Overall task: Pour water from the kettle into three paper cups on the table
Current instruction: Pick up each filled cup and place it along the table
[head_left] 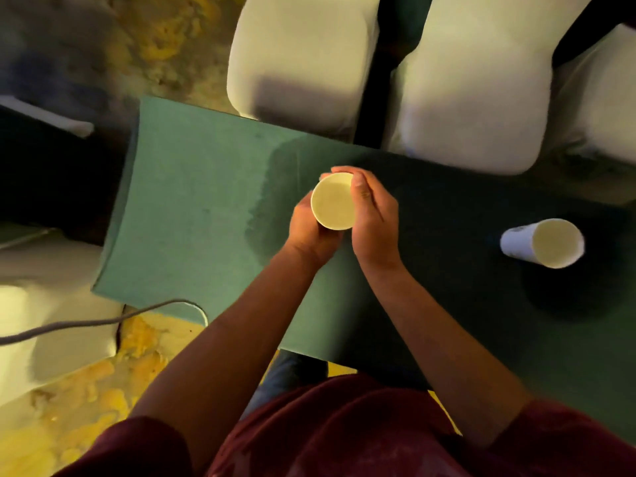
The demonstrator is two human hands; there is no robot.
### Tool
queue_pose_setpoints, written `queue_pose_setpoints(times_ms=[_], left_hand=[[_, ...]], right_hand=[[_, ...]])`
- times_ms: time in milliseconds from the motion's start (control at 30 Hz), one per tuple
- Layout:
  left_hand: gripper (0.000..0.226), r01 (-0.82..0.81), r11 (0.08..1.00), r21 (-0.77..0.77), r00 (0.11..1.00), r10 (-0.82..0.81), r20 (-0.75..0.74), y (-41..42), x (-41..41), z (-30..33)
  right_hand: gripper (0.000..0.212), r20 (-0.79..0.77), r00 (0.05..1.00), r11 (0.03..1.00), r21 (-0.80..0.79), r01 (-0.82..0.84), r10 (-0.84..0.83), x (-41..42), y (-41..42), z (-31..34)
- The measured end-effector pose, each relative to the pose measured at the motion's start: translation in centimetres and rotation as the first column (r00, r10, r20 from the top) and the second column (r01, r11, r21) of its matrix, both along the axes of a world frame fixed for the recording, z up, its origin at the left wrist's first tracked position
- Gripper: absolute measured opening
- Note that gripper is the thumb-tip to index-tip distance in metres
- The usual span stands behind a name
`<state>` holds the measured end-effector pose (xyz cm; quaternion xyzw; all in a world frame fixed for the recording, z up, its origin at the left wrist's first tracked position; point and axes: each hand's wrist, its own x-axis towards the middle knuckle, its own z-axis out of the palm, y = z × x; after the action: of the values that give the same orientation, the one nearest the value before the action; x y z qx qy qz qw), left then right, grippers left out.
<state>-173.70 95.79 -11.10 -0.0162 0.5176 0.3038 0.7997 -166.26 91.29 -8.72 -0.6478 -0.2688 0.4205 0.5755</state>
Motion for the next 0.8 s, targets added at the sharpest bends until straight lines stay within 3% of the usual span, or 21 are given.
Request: queue_pose_setpoints(times_ms=[167, 433, 600, 800], left_hand=[[0.025, 0.087, 0.995, 0.039, 0.994, -0.084, -0.069, 4.0, -2.7, -0.4], [0.032, -0.047, 0.992, 0.116, 0.962, 0.076, -0.261, 8.6, -6.9, -2.4], [0.032, 0.111, 0.959, 0.26, 0.787, 0.075, -0.613, 9.4, -10.0, -3.1], [0.031, 0.219, 0.931, 0.293, 0.731, 0.042, -0.681, 9.0, -11.4, -3.5]], right_hand=[[0.032, 0.014, 0.999, 0.999, -0.027, 0.029, -0.029, -2.8, 3.0, -0.6], [0.03, 0.006, 0.999, 0.998, -0.057, 0.036, -0.035, -5.6, 5.7, -1.8], [0.032, 0.039, 0.999, 0.998, -0.065, -0.021, 0.024, -6.7, 6.3, -3.6], [0.033, 0.053, 0.996, 0.991, -0.118, -0.069, 0.076, -7.6, 6.1, -4.9]])
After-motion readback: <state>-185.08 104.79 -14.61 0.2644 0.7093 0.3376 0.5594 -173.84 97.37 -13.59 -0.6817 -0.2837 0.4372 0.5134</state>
